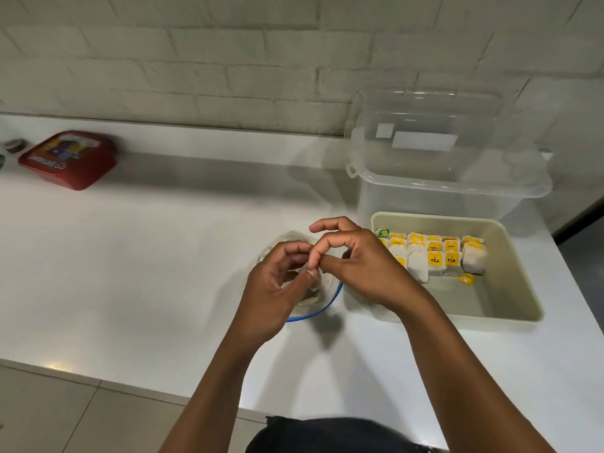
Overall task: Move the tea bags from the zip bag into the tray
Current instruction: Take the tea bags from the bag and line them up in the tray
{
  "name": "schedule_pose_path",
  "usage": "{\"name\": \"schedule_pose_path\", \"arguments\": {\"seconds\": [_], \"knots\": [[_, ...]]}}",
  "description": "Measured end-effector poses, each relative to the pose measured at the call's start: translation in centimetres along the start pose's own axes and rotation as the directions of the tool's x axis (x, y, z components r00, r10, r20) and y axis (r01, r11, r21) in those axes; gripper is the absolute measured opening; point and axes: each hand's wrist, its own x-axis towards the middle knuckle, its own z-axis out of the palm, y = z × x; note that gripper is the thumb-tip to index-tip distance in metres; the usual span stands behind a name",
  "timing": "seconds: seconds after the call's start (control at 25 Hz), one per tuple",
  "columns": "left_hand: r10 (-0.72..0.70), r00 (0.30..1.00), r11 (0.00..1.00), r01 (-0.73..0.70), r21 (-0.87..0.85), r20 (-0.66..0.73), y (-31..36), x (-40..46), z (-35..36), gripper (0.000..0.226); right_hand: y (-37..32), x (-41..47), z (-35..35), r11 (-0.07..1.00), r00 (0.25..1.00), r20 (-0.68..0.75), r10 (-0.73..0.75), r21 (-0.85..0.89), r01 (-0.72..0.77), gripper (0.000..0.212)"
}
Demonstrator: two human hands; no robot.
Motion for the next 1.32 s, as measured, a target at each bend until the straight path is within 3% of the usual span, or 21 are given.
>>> {"name": "schedule_pose_path", "arguments": {"seconds": [0.16, 0.24, 0.28, 0.36, 0.48, 0.72, 0.88, 1.0, 1.2, 1.32], "knots": [[-0.044, 0.998, 0.999, 0.045, 0.023, -0.04, -0.1, 0.2, -0.1, 0.016, 0.7, -0.4, 0.2, 0.986, 0.998, -0.049, 0.031, 0.167, -0.023, 0.025], [-0.067, 0.995, 0.995, 0.073, 0.068, -0.08, -0.4, 0.1, -0.3, 0.011, 1.5, -0.9, -0.3, 0.967, 0.985, -0.11, 0.134, 0.23, -0.106, 0.025], [-0.074, 0.992, 0.993, 0.083, 0.088, -0.099, -0.6, 0.0, -0.5, 0.009, 1.9, -1.0, -0.4, 0.97, 0.977, -0.104, 0.187, 0.176, -0.167, 0.025], [-0.082, 0.987, 0.989, 0.097, 0.108, -0.137, -1.0, -0.3, -0.9, 0.009, 2.6, -1.0, 0.1, 0.96, 0.972, 0.008, 0.236, -0.153, -0.232, 0.026], [-0.073, 0.98, 0.984, 0.1, 0.145, -0.183, -1.7, -0.9, -1.0, 0.011, 3.7, -0.2, 2.7, 0.78, 0.975, 0.103, 0.197, -0.619, -0.092, 0.029], [-0.097, 0.987, 0.928, 0.135, 0.348, -0.125, -2.6, -2.0, -1.7, 0.011, 4.6, 1.0, 6.8, 0.568, 0.972, 0.057, 0.229, -0.819, -0.086, 0.021], [-0.115, 0.985, 0.929, 0.152, 0.338, -0.129, -2.8, -2.4, -1.6, 0.014, 5.5, 1.3, 7.6, 0.624, 0.978, 0.018, 0.208, -0.773, -0.119, 0.025], [-0.096, 0.983, 0.92, 0.148, 0.364, -0.157, -2.8, -2.5, -1.5, 0.014, 6.0, 0.7, 6.8, 0.74, 0.978, -0.013, 0.208, -0.652, -0.166, 0.023], [-0.083, 0.955, 0.915, 0.186, 0.358, -0.283, -2.2, -3.0, -1.9, 0.015, 5.4, -0.3, 4.9, 0.915, 0.972, -0.087, 0.218, -0.329, -0.234, 0.014], [-0.082, 0.943, 0.914, 0.2, 0.352, -0.323, -2.0, -3.5, -2.1, 0.014, 4.3, -0.8, 3.4, 0.958, 0.957, -0.046, 0.285, 0.006, -0.285, 0.012]]}}
